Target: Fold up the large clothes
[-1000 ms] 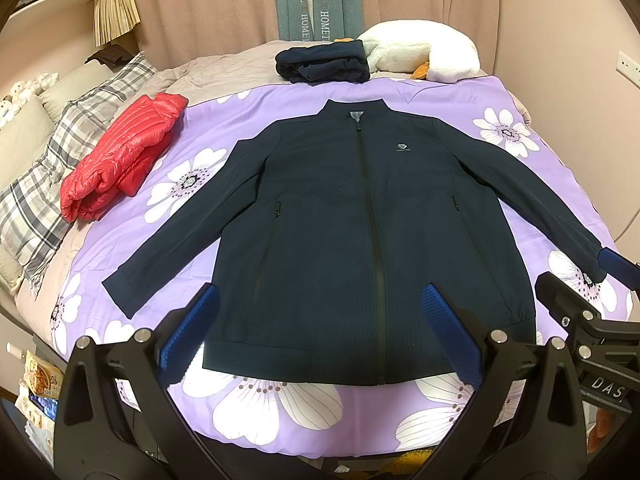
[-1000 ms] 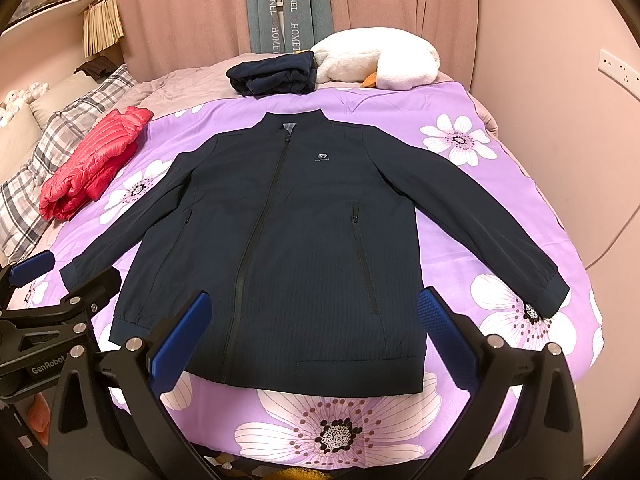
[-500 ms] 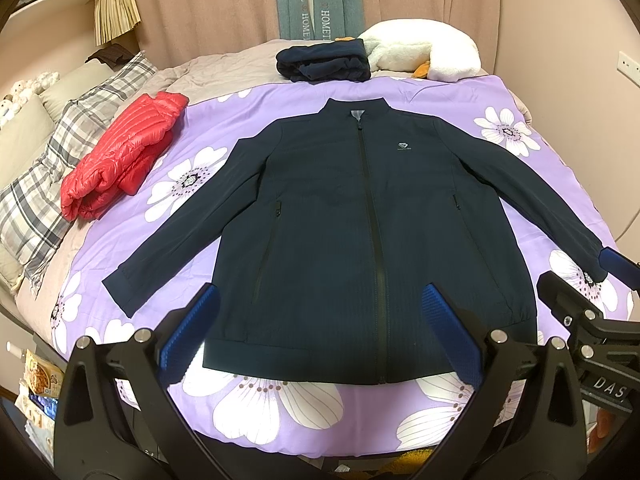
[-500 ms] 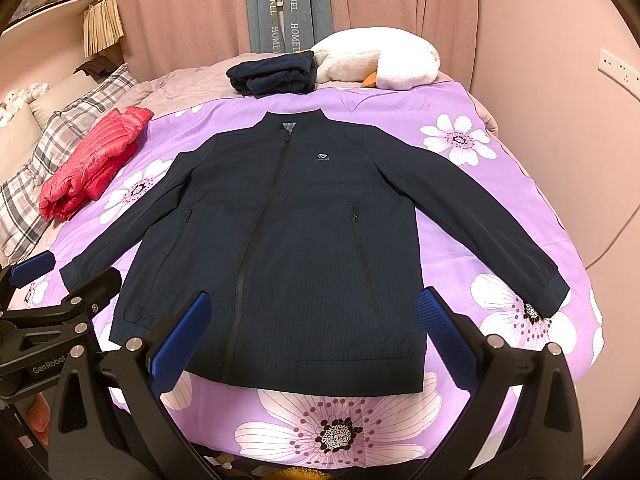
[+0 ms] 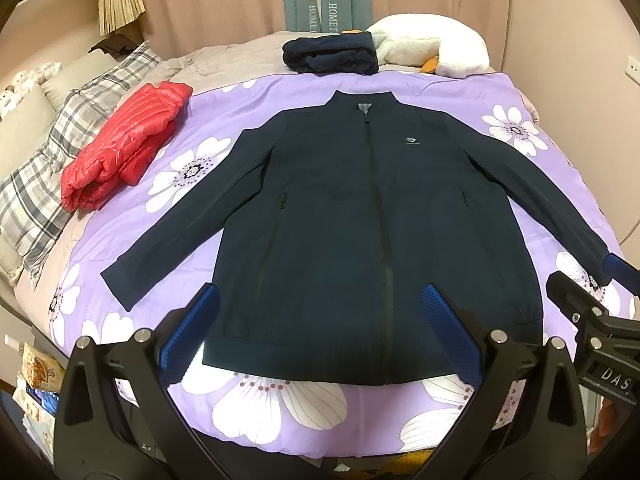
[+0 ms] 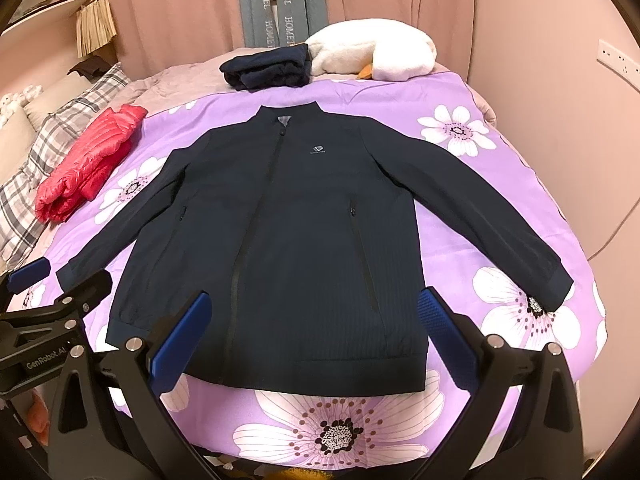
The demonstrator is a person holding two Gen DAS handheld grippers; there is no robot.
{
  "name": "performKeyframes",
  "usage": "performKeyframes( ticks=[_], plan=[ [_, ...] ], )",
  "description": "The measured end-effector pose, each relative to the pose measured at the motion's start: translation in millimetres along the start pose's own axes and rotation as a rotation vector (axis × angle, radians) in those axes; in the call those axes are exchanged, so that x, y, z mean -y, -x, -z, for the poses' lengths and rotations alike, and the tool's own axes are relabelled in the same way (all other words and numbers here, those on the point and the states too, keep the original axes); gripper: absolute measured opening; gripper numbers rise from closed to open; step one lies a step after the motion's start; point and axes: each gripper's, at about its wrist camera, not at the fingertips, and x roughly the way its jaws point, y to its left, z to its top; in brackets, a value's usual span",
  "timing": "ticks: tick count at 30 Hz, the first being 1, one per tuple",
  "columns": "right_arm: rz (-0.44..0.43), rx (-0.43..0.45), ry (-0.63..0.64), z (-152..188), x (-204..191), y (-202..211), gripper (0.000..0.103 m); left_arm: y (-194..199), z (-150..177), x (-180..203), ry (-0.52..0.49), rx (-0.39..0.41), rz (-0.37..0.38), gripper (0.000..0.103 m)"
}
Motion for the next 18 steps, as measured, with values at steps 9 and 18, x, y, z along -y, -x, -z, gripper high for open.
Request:
performKeyframes(
  ticks=[9, 18],
  plan=[
    [-0.036, 0.023, -0.028, -3.6, 6.2, -5.5, 0.102, -12.3, -2.9, -8.8, 0.046, -0.014, 0.048, 0.101],
    [-0.577, 0.335, -0.170, 1.0, 31.9, 4.6, 0.102, -72.5, 19.1, -120.2, 0.516, 0.026, 0.339, 0.101]
  ],
)
